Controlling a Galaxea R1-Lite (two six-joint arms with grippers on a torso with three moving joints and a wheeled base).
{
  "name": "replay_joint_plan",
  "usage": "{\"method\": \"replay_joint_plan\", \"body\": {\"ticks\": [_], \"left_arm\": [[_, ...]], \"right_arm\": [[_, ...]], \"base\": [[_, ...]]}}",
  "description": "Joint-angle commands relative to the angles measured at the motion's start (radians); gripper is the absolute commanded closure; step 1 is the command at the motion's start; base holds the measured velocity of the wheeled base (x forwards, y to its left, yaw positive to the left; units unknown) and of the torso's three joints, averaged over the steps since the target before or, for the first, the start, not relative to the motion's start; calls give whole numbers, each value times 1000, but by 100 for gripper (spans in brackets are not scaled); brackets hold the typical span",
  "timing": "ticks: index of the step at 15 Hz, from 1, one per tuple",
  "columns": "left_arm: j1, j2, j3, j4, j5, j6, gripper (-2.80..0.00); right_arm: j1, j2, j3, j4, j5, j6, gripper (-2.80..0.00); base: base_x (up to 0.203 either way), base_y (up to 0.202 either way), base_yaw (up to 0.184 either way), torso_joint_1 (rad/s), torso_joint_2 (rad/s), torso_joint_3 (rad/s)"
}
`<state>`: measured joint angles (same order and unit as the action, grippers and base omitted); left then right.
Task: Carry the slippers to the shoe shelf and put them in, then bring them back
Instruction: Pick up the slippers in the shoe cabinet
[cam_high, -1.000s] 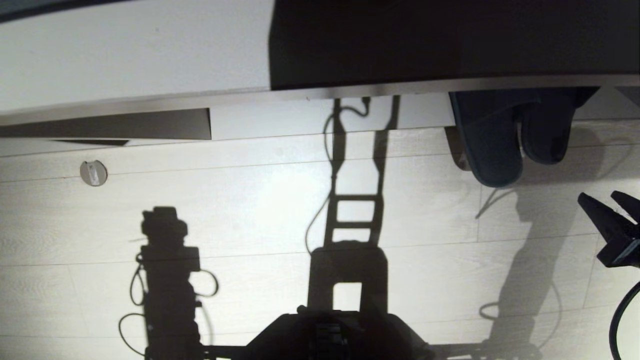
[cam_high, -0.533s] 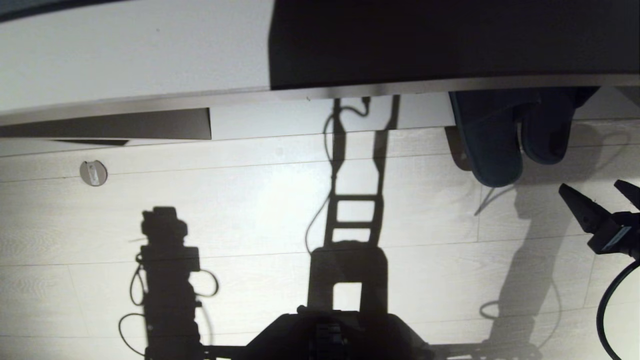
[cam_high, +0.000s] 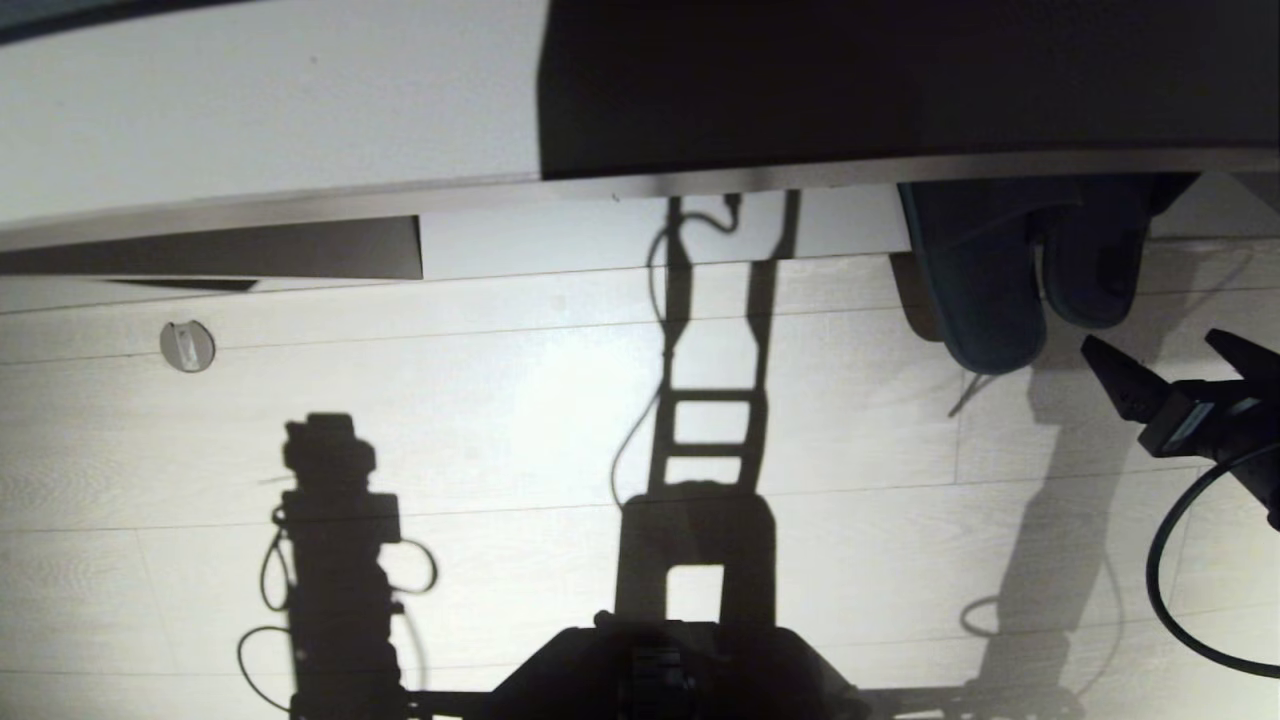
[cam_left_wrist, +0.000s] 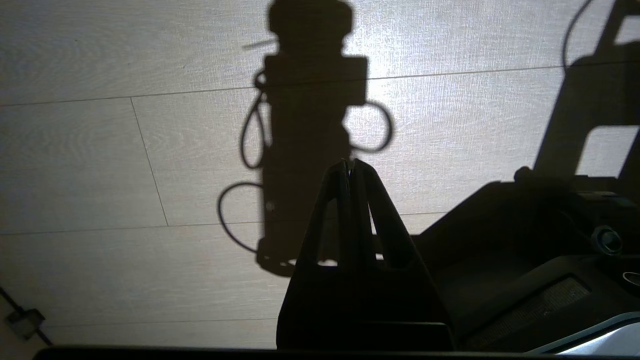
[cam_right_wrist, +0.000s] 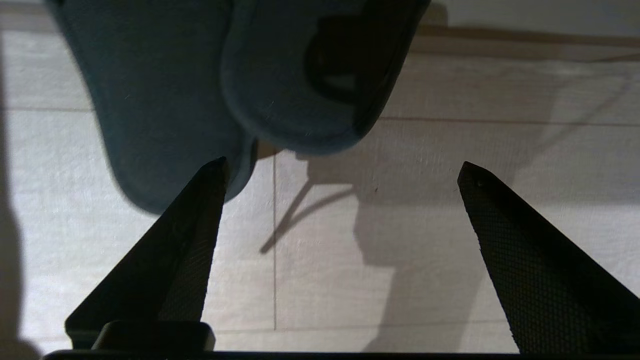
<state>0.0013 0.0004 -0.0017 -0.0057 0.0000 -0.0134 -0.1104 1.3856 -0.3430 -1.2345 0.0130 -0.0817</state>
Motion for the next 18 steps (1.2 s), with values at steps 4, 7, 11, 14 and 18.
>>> {"method": "replay_joint_plan", "body": {"ticks": [4, 7, 11, 14, 18], "left_arm": [[0, 0, 0, 0, 0, 0, 0], [2, 1, 0, 0, 0, 0, 0], [0, 0, 0, 0, 0, 0, 0], [0, 0, 0, 0, 0, 0, 0], [0, 0, 0, 0, 0, 0, 0]], "right_arm": [[-9, 85, -44, -55, 3, 1, -280], [-8, 124, -81, -81, 4, 26, -280], [-6, 151, -110, -133, 5, 53, -280], [-5, 161, -117, -149, 8, 56, -280], [8, 154, -156, -168, 16, 73, -280]], "base": [[0, 0, 0, 0, 0, 0], [0, 0, 0, 0, 0, 0], [0, 0, 0, 0, 0, 0], [0, 0, 0, 0, 0, 0], [0, 0, 0, 0, 0, 0]]}}
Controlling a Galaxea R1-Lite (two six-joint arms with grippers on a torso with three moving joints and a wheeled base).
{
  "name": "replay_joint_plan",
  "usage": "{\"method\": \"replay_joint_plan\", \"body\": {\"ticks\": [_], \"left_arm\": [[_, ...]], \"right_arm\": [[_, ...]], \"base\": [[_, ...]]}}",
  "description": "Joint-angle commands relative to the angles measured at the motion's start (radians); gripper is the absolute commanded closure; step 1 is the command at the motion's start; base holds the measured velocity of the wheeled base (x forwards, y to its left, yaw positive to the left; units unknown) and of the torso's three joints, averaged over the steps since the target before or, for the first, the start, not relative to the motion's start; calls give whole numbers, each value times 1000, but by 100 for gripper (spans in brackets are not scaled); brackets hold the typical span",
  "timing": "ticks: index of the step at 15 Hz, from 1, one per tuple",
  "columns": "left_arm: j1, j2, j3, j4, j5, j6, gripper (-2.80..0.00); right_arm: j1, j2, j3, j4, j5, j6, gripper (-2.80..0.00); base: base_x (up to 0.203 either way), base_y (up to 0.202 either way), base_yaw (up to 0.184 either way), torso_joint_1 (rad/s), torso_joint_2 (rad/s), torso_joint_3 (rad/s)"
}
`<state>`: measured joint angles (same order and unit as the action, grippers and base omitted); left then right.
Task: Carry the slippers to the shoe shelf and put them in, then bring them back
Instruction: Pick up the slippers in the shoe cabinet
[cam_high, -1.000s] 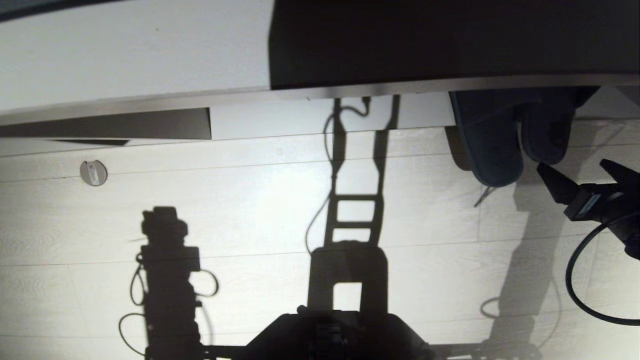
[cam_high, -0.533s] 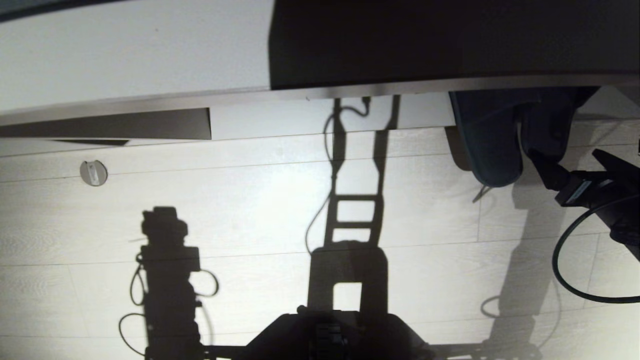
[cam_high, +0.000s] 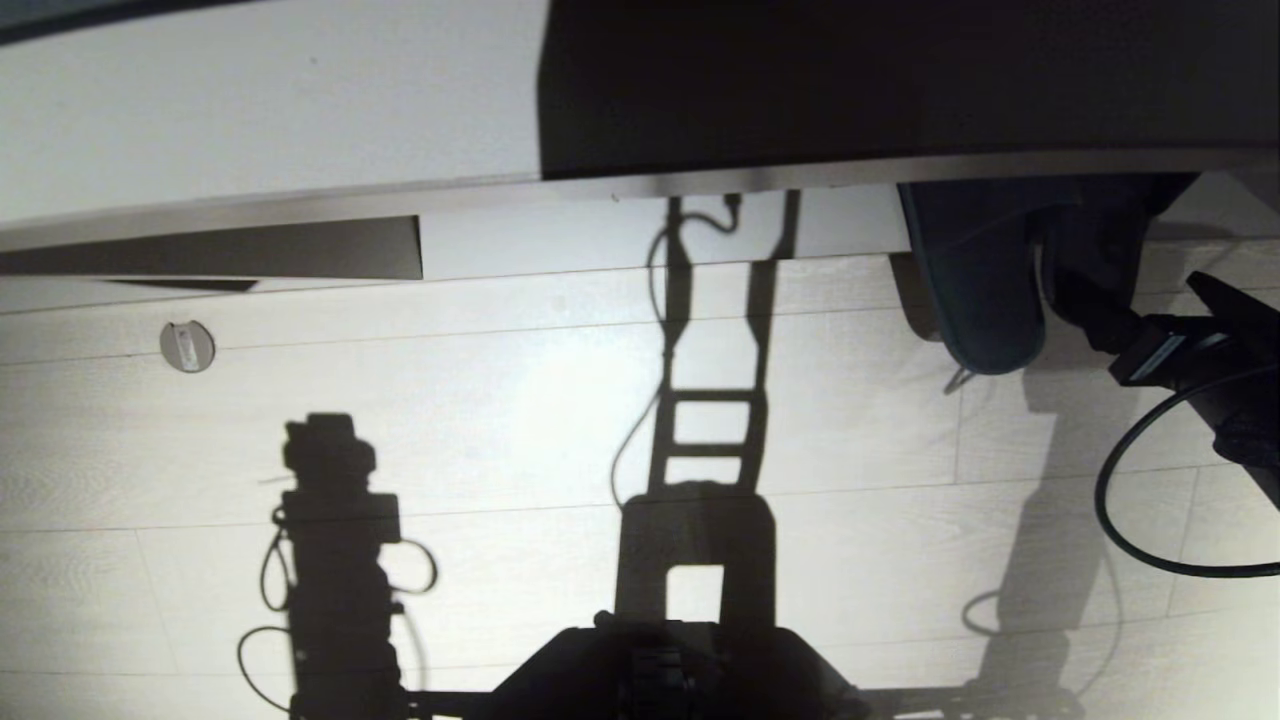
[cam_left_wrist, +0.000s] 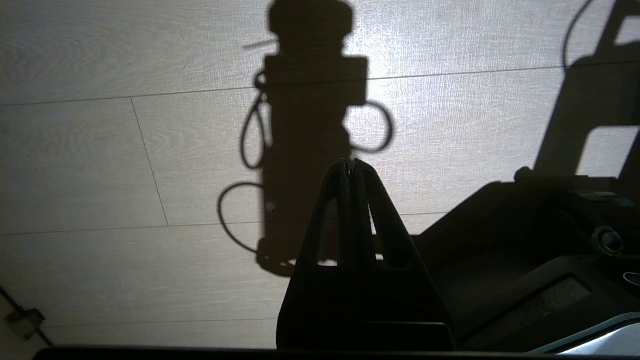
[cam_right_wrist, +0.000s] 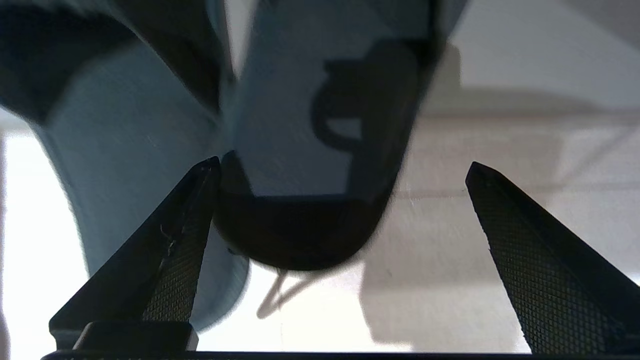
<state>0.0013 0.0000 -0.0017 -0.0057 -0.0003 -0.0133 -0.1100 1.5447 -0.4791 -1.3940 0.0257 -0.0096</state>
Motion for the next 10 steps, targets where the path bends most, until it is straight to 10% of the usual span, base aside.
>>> {"method": "replay_joint_plan", "body": {"ticks": [1, 10], "left_arm": [[0, 1, 0, 0, 0, -1, 0], [0, 2, 0, 0, 0, -1, 0]], "right_arm": [[13, -8, -30, -8, 7, 3, -280], [72, 17, -85, 1, 8, 6, -280]], "base": [[0, 0, 0, 0, 0, 0], [0, 0, 0, 0, 0, 0]]}}
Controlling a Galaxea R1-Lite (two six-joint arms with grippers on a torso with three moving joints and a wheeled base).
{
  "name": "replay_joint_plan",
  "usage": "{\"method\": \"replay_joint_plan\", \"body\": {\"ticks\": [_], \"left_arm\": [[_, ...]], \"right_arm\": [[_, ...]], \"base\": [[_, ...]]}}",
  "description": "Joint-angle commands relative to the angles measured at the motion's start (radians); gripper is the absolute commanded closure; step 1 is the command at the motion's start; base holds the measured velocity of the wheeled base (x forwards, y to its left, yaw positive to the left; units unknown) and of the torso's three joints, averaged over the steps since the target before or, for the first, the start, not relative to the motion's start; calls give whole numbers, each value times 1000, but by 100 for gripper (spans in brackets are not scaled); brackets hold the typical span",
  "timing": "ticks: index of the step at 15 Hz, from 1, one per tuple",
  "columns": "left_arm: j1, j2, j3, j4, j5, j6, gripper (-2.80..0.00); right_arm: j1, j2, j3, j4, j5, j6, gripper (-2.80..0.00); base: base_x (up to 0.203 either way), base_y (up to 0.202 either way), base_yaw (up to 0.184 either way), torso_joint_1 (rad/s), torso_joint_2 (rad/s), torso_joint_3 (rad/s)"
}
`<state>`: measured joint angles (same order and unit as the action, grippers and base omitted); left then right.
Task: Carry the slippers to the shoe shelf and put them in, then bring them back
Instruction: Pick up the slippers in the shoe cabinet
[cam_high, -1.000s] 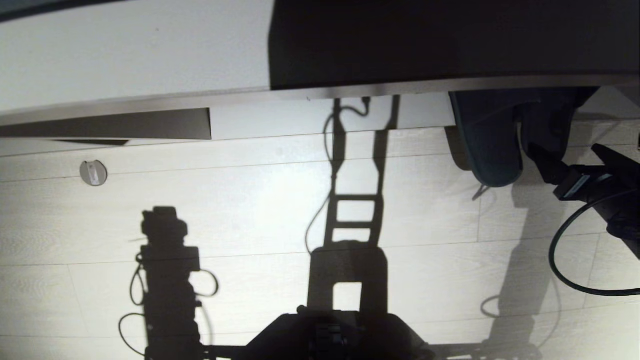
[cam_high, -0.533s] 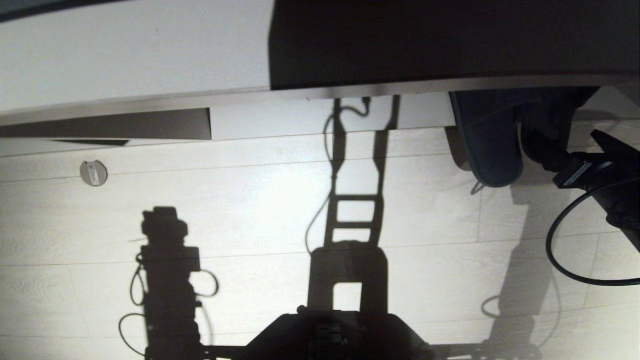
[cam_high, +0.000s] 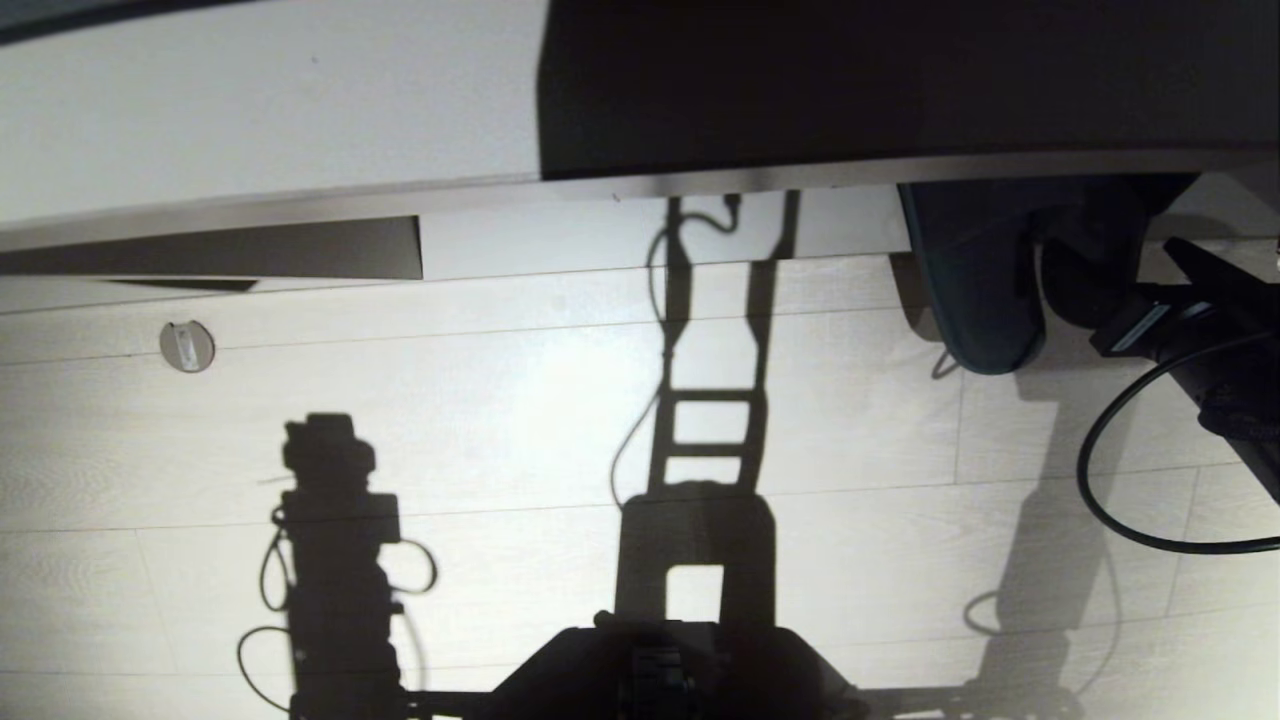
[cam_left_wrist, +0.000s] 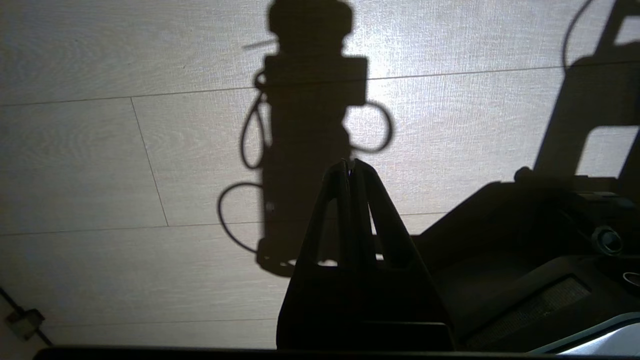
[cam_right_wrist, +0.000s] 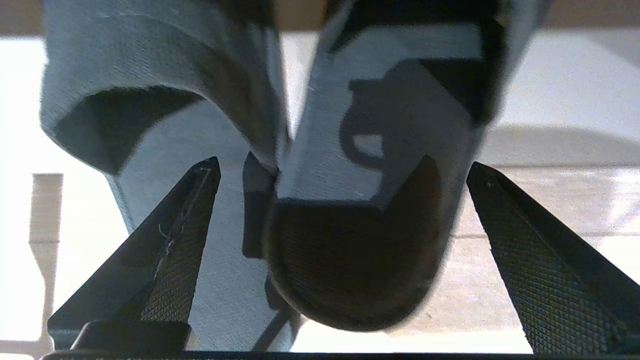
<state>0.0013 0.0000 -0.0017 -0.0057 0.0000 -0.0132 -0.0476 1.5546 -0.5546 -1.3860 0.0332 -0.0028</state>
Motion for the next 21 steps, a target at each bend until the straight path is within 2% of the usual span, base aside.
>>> {"method": "replay_joint_plan", "body": {"ticks": [1, 9, 21], "left_arm": [[0, 0, 0, 0, 0, -1, 0], [0, 0, 0, 0, 0, -1, 0], [1, 2, 0, 0, 0, -1, 0]], "right_arm": [[15, 20, -18, -10, 0, -2, -280], [22, 91, -99, -10, -1, -1, -280], [26, 194, -295, -2, -1, -10, -280]], "base": [[0, 0, 0, 0, 0, 0], [0, 0, 0, 0, 0, 0], [0, 0, 0, 0, 0, 0]]}}
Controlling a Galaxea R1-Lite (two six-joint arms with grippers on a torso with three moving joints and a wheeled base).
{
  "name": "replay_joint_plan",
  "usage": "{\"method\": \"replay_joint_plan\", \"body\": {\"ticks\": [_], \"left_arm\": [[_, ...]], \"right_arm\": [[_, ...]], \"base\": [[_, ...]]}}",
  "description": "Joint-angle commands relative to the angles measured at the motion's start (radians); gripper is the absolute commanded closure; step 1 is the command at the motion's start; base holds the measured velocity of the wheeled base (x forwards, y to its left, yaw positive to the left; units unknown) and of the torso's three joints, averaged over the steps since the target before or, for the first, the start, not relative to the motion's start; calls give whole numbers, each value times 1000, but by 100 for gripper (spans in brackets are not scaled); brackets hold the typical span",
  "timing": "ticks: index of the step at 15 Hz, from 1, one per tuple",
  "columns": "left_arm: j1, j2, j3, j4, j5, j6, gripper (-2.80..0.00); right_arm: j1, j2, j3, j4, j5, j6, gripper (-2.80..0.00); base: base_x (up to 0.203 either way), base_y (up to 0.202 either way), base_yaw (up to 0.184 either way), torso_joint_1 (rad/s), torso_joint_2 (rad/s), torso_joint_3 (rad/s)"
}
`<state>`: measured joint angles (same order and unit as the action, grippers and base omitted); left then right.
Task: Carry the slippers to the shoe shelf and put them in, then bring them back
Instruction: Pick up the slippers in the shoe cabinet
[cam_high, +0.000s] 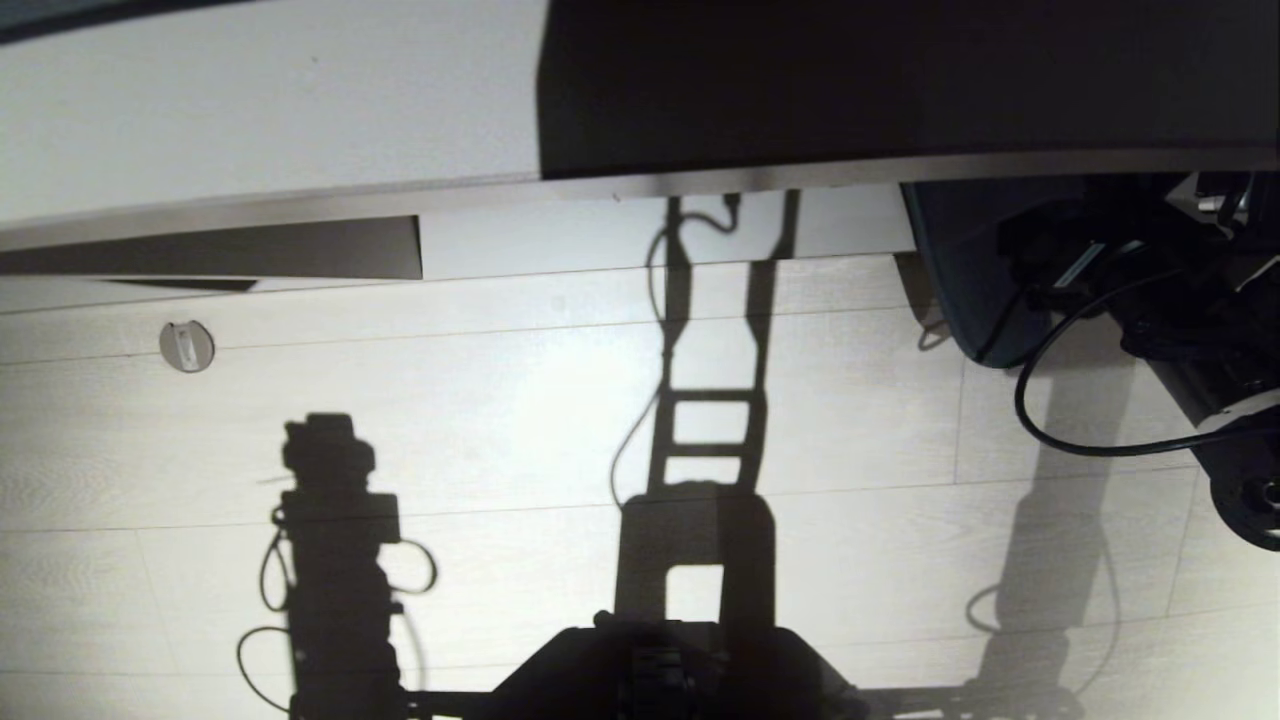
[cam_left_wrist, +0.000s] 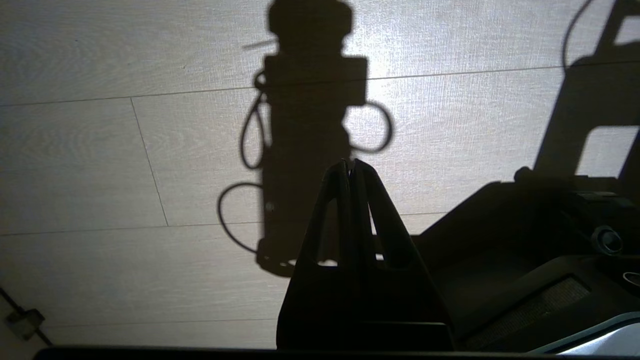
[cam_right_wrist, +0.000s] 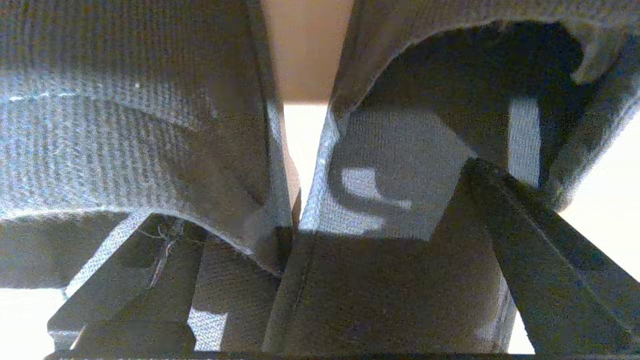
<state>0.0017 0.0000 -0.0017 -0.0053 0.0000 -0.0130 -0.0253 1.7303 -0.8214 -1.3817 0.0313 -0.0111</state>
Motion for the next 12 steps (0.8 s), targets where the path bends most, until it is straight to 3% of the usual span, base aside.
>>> {"method": "replay_joint_plan", "body": {"ticks": [1, 12], "left_arm": [[0, 2, 0, -1, 0, -1, 0], [0, 1, 0, -1, 0, -1, 0]], "right_arm": [[7, 23, -39, -5, 1, -3, -280], [16, 75, -197, 49, 1, -4, -280]], "base": [[0, 0, 0, 0, 0, 0], [0, 0, 0, 0, 0, 0]]}}
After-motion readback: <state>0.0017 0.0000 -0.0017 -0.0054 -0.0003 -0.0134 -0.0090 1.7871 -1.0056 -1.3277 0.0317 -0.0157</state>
